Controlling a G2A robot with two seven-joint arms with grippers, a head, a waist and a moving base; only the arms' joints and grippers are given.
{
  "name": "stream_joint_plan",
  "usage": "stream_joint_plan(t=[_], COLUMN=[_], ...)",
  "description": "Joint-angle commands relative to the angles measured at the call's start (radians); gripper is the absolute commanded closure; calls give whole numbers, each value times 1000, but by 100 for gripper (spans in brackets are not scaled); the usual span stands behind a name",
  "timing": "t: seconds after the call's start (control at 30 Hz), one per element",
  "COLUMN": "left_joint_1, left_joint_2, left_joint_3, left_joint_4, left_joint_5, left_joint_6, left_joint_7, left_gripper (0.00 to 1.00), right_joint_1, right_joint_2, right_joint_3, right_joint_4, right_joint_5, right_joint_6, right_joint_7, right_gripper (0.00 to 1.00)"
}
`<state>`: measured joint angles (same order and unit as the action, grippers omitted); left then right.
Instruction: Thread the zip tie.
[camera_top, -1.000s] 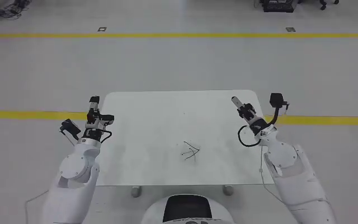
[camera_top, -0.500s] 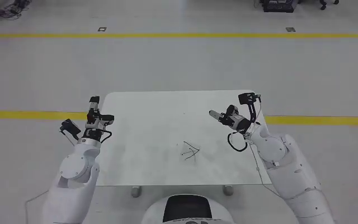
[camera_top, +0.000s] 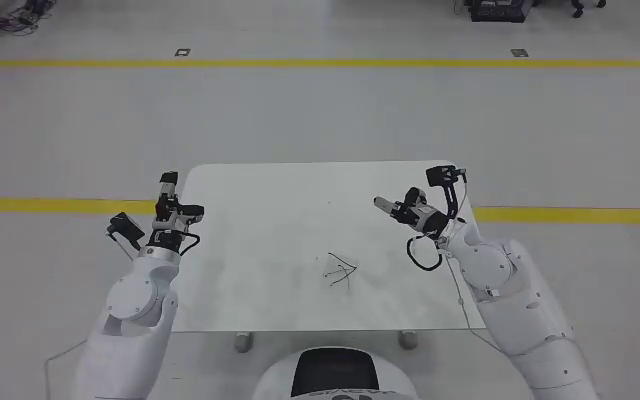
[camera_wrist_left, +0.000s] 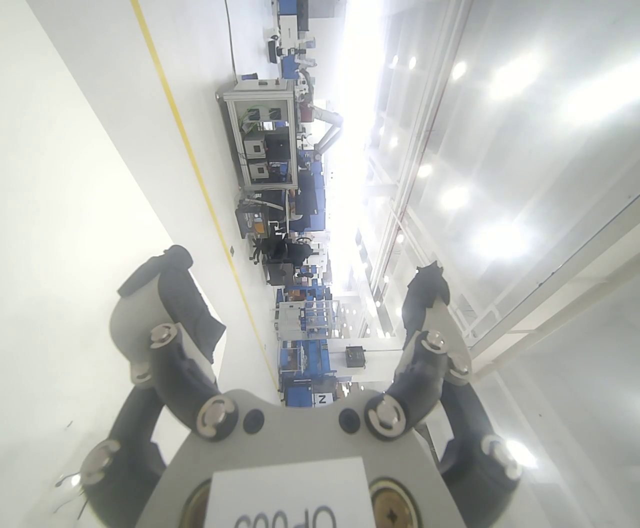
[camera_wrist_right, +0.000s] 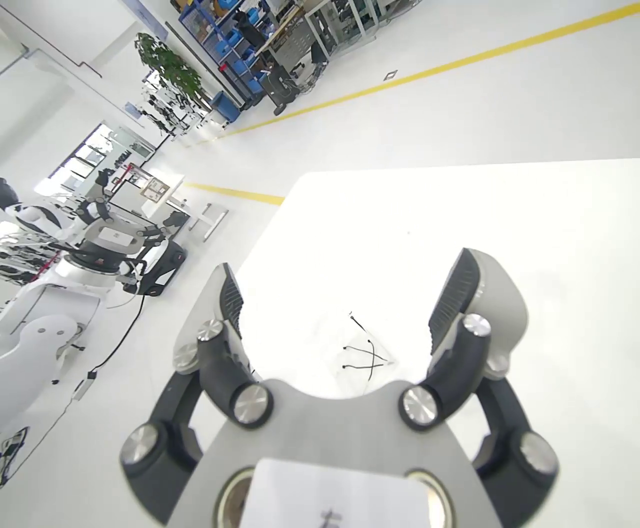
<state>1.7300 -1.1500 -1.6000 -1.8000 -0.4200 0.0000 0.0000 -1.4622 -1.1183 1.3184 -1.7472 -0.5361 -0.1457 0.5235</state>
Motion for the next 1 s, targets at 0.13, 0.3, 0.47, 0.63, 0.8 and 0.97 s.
stream_joint_plan(t=[0.13,0.3,0.47,0.63,0.8,0.97], left_joint_1=[0,0,0,0,0,0], left_joint_2=[0,0,0,0,0,0], left_joint_3=[0,0,0,0,0,0], left_joint_4=[0,0,0,0,0,0], left_joint_5=[0,0,0,0,0,0], left_joint_6=[0,0,0,0,0,0], left_joint_7=[0,0,0,0,0,0], left_gripper=[0,0,0,0,0,0], right_joint_1=[112,197,238,238,238,241], right_joint_2=[4,-10,-17,-17,-17,-17], right_joint_3=[-78,-205,-273,-273,-273,-281], right_joint_4=[8,48,80,80,80,75], right_joint_5=[-190,-266,-285,-285,-285,-311], right_joint_6=[-66,-63,-119,-119,-119,-128], right_joint_7=[181,304,381,381,381,378], right_gripper=[0,0,0,0,0,0])
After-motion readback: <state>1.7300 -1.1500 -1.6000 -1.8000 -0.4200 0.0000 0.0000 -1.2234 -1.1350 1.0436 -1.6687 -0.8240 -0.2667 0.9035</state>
